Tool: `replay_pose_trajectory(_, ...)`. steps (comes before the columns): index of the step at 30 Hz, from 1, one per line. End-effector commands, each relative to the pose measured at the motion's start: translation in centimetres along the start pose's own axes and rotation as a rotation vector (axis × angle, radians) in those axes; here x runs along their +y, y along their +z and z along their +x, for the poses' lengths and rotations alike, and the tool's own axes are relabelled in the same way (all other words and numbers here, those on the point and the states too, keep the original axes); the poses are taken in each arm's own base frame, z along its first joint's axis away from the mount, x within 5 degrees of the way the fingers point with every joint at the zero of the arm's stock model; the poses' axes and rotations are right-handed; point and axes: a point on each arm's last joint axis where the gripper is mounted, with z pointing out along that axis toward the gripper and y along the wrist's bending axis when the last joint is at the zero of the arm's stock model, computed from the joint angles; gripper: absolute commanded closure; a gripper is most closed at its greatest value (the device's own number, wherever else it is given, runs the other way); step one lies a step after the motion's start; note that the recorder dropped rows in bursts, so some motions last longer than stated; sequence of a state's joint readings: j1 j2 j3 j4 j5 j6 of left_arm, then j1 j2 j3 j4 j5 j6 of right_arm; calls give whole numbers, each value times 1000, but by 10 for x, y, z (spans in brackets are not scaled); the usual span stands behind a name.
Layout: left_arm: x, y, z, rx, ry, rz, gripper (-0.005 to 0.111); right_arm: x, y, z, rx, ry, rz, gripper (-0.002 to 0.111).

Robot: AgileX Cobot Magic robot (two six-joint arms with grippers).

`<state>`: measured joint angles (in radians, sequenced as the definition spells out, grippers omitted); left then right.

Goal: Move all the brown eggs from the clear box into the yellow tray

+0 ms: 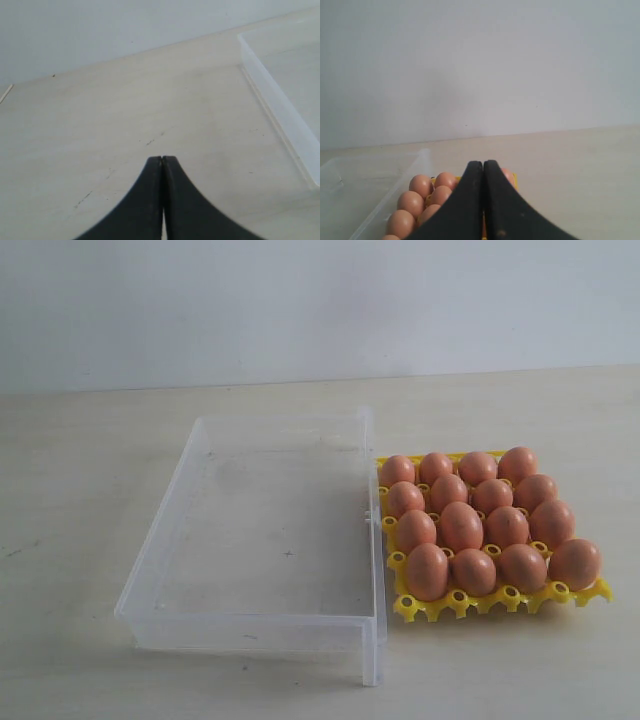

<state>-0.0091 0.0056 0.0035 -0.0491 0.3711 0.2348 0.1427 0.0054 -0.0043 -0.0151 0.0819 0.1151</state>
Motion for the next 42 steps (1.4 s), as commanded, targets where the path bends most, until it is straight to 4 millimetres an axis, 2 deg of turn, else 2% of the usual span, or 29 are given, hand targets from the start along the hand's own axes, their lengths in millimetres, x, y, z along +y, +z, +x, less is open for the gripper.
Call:
replay_pose_trajectory(1,0,-1,-2,-16,1,-2,107,0,0,1,-1,-22,-3,108)
replay_pose_trajectory(42,0,-1,-2,-16,1,-2,107,-2,0,1,-6,-22,43,108)
